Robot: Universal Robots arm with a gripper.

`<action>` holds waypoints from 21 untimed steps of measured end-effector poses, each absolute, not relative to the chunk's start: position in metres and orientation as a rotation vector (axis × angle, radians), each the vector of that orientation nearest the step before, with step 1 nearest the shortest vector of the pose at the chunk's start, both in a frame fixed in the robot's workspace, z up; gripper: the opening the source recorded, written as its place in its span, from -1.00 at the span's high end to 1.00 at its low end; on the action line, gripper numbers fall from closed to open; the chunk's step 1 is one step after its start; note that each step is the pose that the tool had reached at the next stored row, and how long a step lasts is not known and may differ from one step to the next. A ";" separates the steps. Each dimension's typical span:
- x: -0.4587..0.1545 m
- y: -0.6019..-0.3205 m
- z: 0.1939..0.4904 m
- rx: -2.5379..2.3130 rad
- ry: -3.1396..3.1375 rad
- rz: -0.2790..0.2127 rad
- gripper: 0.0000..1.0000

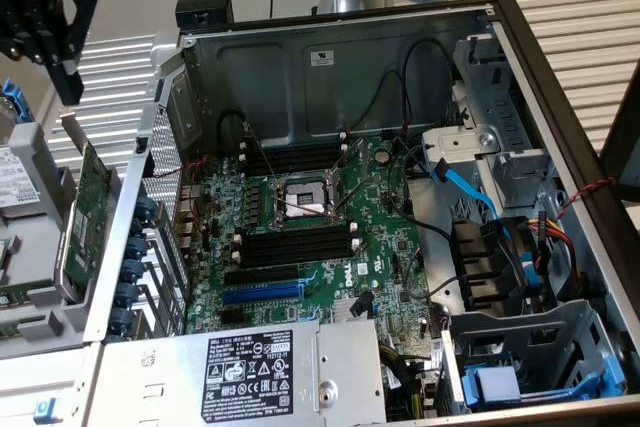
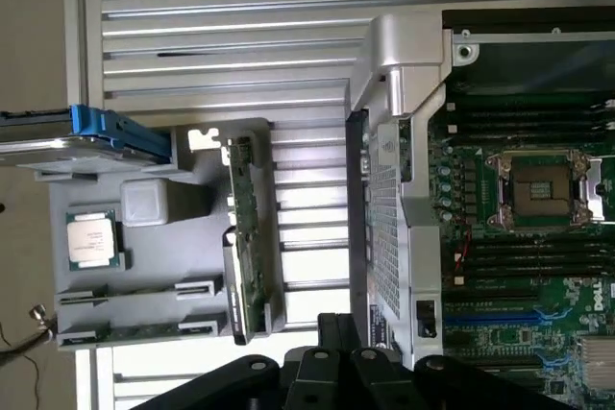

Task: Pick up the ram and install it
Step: 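Reach for the ram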

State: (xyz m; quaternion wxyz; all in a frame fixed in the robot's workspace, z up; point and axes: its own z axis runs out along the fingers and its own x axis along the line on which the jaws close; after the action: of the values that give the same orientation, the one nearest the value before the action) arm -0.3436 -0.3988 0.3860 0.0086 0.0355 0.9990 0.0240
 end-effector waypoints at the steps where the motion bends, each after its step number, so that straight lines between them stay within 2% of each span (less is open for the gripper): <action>1: -0.348 -0.399 0.386 0.111 3.122 0.075 0.79; 21: -0.438 -0.399 0.381 0.112 3.140 0.074 0.79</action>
State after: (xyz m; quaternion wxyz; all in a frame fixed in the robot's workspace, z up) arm -0.4379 -0.3988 0.3807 -0.0006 0.0357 0.9991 0.0236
